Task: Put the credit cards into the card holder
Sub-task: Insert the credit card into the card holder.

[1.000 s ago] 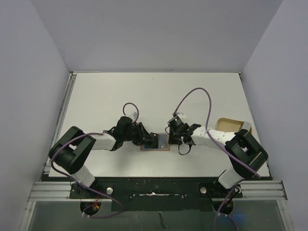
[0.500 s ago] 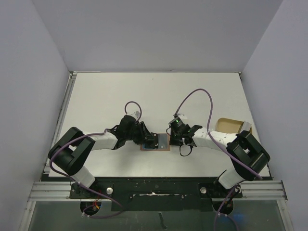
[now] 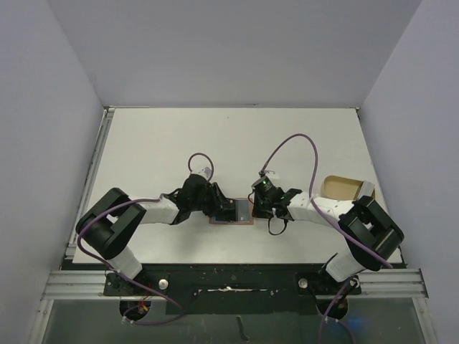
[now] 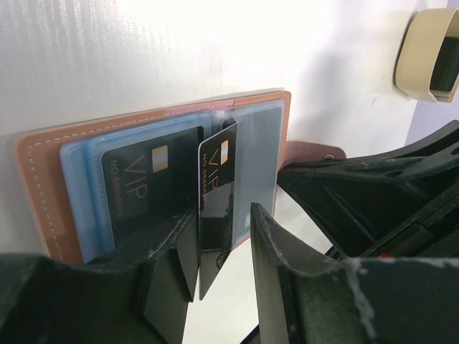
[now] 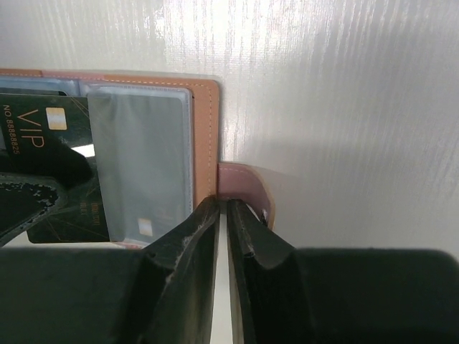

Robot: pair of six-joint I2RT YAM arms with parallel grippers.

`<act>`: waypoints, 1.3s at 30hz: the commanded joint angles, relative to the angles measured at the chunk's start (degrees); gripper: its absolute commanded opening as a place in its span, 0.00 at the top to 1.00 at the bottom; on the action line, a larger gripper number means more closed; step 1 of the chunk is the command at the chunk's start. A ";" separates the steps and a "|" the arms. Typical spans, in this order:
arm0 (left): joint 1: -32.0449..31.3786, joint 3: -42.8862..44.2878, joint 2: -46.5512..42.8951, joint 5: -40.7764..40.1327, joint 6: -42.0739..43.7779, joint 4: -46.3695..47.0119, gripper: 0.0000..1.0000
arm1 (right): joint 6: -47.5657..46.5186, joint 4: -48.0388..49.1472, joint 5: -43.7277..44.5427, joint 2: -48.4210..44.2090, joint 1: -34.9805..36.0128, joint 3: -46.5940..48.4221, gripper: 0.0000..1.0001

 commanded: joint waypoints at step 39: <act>-4.04 5.03 -0.18 -5.11 0.12 -5.66 0.61 | 1.01 2.79 0.38 -3.44 0.93 -2.74 0.89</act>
